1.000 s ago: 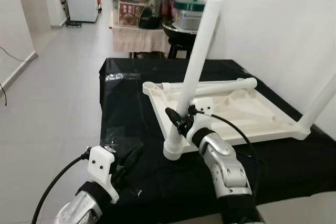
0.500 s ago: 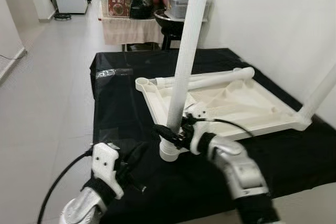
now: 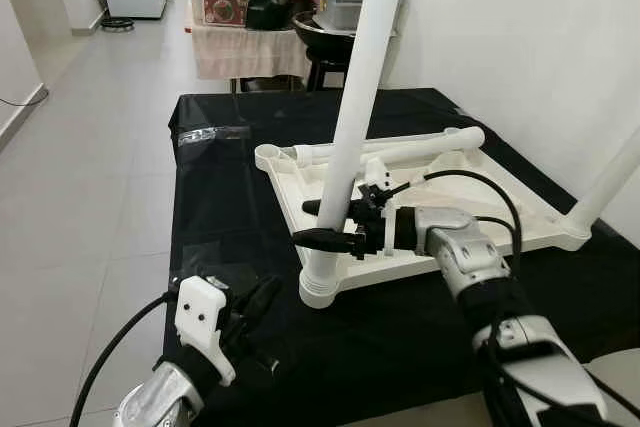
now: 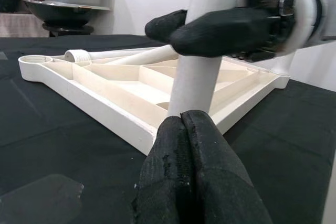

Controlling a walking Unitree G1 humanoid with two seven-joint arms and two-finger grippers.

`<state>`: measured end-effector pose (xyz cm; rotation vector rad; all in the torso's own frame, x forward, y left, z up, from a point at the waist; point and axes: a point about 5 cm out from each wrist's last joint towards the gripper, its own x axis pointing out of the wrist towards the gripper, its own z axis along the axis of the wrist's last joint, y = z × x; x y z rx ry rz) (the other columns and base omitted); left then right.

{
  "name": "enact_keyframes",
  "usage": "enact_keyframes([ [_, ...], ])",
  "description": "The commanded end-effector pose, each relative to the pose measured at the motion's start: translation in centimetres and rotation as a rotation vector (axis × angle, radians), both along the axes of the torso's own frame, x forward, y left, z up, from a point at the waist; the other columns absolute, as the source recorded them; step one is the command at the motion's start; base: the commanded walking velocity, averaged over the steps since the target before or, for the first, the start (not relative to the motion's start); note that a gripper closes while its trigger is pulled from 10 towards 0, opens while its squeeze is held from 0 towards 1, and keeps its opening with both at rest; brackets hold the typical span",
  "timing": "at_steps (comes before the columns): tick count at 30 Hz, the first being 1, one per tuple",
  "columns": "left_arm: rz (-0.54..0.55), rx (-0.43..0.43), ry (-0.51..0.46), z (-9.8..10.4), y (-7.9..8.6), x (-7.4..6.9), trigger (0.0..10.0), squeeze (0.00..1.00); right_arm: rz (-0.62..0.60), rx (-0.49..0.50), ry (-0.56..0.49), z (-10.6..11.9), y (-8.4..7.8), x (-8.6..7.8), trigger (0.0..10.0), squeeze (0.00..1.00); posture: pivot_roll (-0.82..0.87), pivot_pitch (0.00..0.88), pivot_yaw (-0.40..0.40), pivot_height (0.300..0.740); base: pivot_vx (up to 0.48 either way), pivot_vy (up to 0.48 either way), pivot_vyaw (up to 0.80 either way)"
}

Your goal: Building children table

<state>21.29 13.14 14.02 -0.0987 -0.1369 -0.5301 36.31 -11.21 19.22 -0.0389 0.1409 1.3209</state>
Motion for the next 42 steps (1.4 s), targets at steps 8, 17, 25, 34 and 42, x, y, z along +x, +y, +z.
enact_keyframes([
  [8,-0.013,0.005,0.021,-0.1,-0.3,-0.7,10.0,0.0,0.033,0.048,0.003,0.8,-0.8,0.4,0.0,0.0,0.08,0.009,-0.118,0.74,0.0,0.0,0.0],
  [17,-0.011,0.012,0.028,-0.2,-0.1,-1.0,10.0,0.0,-0.183,-0.064,-0.064,-2.3,-0.3,0.0,0.0,0.0,0.08,0.017,-0.135,0.74,0.0,0.0,0.0],
  [25,-0.01,0.021,0.032,-0.1,0.4,-0.5,10.0,0.0,-0.945,0.065,0.01,-5.7,2.7,-4.0,0.0,0.0,0.05,0.0,-0.085,0.74,0.0,0.0,0.0],
  [34,-0.015,0.02,0.022,-0.1,0.2,0.0,10.0,0.0,-0.736,-0.004,-0.047,-5.2,3.2,-3.5,10.0,0.0,0.05,0.0,-0.108,0.74,0.0,0.0,0.0],
  [42,0.003,0.009,0.013,0.0,0.2,0.2,10.0,0.0,-0.18,0.16,-0.241,1.7,3.2,-3.9,10.0,0.0,0.05,0.0,-0.119,0.74,0.0,0.0,0.0],
])
